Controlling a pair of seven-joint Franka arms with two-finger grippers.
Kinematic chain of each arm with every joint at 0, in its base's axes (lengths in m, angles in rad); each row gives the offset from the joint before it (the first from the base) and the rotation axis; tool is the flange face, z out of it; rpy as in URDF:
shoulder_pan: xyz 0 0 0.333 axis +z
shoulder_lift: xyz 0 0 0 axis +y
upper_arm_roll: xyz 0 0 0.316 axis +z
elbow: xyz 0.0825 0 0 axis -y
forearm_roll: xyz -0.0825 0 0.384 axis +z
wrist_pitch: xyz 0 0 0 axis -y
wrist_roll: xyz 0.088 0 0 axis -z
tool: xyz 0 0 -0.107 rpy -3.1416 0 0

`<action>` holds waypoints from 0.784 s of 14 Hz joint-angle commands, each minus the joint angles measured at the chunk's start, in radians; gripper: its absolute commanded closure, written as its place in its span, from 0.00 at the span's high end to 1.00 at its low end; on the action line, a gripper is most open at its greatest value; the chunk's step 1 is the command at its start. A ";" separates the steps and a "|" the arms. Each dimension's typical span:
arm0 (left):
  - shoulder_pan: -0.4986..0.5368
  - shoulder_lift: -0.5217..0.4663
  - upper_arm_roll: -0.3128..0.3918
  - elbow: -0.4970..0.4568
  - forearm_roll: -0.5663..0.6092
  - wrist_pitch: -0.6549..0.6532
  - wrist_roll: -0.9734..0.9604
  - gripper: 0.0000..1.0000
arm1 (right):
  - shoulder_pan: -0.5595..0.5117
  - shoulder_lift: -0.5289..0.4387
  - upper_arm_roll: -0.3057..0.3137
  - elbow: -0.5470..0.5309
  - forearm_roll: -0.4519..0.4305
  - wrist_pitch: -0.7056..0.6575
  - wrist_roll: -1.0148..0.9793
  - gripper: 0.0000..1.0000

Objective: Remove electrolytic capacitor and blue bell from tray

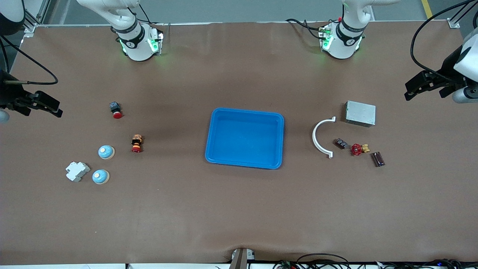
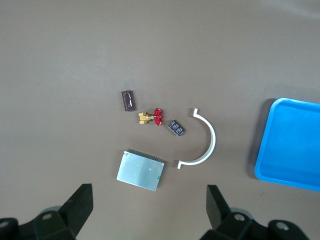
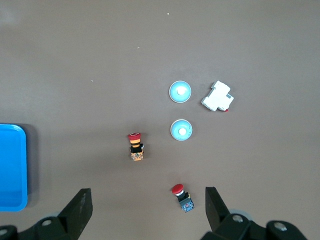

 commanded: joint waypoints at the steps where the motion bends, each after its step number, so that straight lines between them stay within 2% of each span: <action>1: 0.008 -0.011 0.006 -0.009 -0.003 0.015 0.019 1.00 | -0.009 -0.003 0.011 0.058 -0.008 -0.050 0.018 1.00; 11: 0.030 -0.011 0.000 -0.010 -0.003 0.014 0.021 1.00 | -0.009 -0.004 0.009 0.082 -0.003 -0.133 0.018 1.00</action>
